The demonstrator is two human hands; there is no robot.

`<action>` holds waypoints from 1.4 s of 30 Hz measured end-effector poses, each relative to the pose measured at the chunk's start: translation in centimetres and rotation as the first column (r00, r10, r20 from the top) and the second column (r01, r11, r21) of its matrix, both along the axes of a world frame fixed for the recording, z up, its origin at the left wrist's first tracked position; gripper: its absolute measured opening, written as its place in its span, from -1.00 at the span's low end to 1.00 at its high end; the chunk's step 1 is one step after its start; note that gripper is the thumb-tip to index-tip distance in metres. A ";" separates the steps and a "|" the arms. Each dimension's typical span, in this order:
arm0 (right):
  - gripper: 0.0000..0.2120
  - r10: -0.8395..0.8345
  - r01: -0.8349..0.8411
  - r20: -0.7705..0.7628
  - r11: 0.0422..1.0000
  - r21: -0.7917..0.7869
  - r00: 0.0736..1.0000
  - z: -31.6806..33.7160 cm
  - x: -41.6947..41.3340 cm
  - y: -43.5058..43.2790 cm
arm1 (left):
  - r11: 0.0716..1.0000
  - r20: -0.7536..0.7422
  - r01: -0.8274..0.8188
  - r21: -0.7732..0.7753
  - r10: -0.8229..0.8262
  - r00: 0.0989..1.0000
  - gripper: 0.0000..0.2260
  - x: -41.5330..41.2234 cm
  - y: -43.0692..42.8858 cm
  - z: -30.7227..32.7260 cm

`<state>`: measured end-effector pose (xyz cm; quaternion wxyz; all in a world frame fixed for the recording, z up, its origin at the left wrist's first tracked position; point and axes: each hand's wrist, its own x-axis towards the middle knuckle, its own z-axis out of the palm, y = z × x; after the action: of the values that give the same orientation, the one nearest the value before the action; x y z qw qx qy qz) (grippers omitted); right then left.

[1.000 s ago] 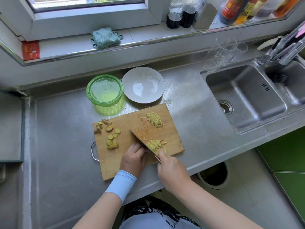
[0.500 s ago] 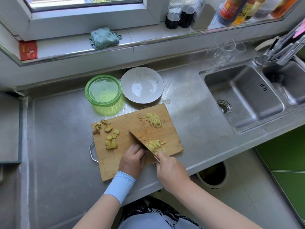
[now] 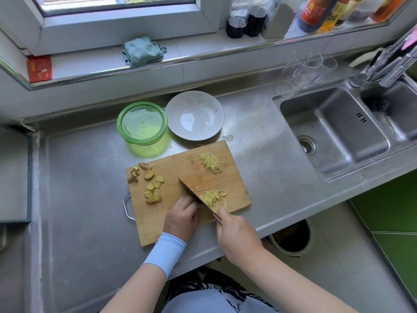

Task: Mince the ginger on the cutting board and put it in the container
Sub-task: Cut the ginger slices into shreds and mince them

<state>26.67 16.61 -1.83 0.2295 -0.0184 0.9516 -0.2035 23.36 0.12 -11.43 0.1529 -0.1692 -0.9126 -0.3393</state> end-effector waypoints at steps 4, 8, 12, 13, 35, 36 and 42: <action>-0.92 0.016 -0.016 -0.010 1.000 -0.010 1.000 0.0 -1.1 -0.8 | 1.000 -0.003 0.000 -0.014 0.000 1.000 -0.83 0.0 0.0 0.1; -0.75 0.011 -0.013 -0.038 0.999 -0.030 0.999 0.2 0.5 0.7 | 1.000 0.006 -0.026 -0.011 0.026 1.000 -0.84 0.2 0.2 -0.1; -0.71 0.005 -0.006 -0.020 1.000 -0.019 1.000 0.3 1.9 1.5 | 1.000 0.007 -0.017 -0.024 0.017 1.000 -0.90 0.2 0.1 -0.1; -0.70 0.001 -0.001 -0.014 1.000 -0.021 1.000 0.2 1.6 1.3 | 1.000 0.007 -0.015 -0.023 0.015 1.000 -0.89 0.3 0.2 0.0; -0.82 -0.008 0.009 -0.017 1.000 0.003 1.000 -0.3 -0.5 -0.7 | 0.999 0.024 0.036 0.004 -0.037 0.999 -0.82 0.3 -0.3 0.4; -0.85 -0.009 0.009 -0.015 1.000 0.004 1.000 -0.2 -0.5 -0.8 | 0.999 0.027 0.043 -0.001 -0.043 0.999 -0.81 0.4 -0.4 0.3; -0.81 -0.001 0.001 -0.037 1.000 -0.007 0.999 -0.1 -0.3 -0.6 | 0.999 -0.001 0.039 -0.030 -0.039 0.999 -0.83 0.3 -0.5 0.2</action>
<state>26.36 15.98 -1.97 0.2115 -0.0227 0.9550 -0.2068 23.71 -0.42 -11.21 0.1446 -0.1895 -0.9140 -0.3282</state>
